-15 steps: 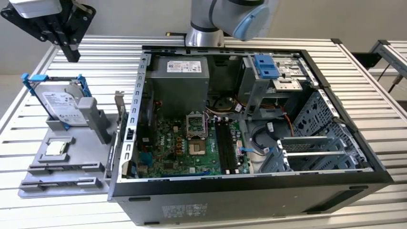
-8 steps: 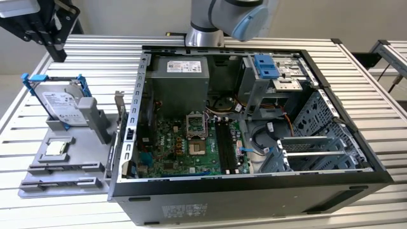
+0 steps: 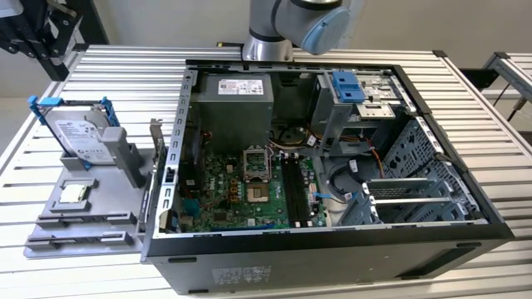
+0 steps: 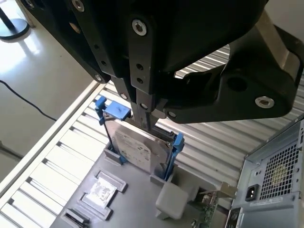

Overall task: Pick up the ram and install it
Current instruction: 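Reach for the ram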

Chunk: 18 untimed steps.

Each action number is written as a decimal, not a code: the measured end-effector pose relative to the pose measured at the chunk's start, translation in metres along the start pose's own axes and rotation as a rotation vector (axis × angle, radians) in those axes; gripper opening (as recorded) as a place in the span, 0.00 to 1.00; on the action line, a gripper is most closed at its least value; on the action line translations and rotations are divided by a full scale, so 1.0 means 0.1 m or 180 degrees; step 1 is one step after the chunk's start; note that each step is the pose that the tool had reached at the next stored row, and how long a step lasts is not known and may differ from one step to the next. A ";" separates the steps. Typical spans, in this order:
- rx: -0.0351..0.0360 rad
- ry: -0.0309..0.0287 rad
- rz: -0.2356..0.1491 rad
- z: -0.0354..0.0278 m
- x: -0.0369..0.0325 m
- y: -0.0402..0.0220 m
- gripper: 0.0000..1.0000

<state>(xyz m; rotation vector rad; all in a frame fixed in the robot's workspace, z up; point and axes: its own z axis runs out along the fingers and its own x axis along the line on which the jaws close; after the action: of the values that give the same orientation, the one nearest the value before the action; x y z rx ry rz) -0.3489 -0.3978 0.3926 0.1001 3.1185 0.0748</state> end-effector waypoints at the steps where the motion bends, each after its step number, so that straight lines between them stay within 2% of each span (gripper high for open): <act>1: 0.0000 0.0000 -0.0009 0.000 0.017 -0.001 0.00; 18: -0.0005 0.0013 -0.0255 -0.004 0.210 0.001 0.00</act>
<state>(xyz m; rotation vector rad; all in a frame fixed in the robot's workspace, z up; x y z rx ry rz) -0.3699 -0.3963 0.3926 -0.0252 3.1219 0.0760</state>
